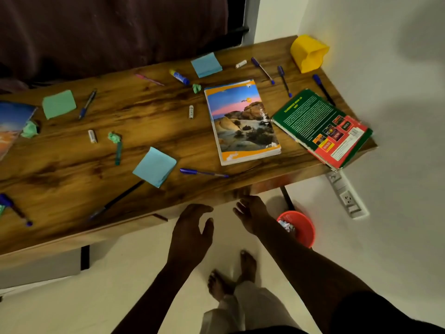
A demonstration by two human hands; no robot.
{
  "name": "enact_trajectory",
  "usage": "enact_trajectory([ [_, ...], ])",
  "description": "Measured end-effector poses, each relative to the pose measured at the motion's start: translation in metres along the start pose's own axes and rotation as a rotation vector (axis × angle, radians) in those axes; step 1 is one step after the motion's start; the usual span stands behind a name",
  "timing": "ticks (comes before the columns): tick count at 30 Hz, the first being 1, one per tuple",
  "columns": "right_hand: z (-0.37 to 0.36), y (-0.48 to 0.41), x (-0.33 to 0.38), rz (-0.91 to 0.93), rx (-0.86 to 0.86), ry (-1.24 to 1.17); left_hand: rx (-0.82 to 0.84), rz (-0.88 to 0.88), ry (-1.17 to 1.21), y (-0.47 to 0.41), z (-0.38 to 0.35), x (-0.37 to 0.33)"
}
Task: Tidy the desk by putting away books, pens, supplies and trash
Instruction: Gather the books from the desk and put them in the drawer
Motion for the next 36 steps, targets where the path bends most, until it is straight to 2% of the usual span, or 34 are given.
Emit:
enact_trajectory([
  [7, -0.015, -0.022, 0.005, 0.020, 0.140, -0.226, -0.006, -0.012, -0.009, 0.005, 0.000, 0.002],
  [11, -0.017, -0.026, 0.009, 0.080, 0.218, -0.257, -0.017, -0.042, -0.039, 0.012, -0.002, 0.007],
  [20, -0.009, -0.023, 0.009, 0.107, 0.067, -0.035, 0.006, -0.118, -0.188, 0.010, -0.004, 0.011],
  [33, 0.001, -0.030, 0.002, 0.054, 0.013, -0.028, -0.010, -0.135, -0.288, 0.008, -0.005, 0.020],
  [36, 0.015, -0.022, -0.007, 0.043, -0.036, 0.037, -0.007, -0.155, -0.332, 0.009, -0.010, 0.019],
])
Point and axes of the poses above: each hand's wrist, its own y-axis away from the middle knuckle, its own z-axis out of the back of the hand, x = y × z, the point moved 9 cm from there along -y, towards the middle knuckle, and after that the axes turned 5 degrees about -x, right-handed, at the moved point
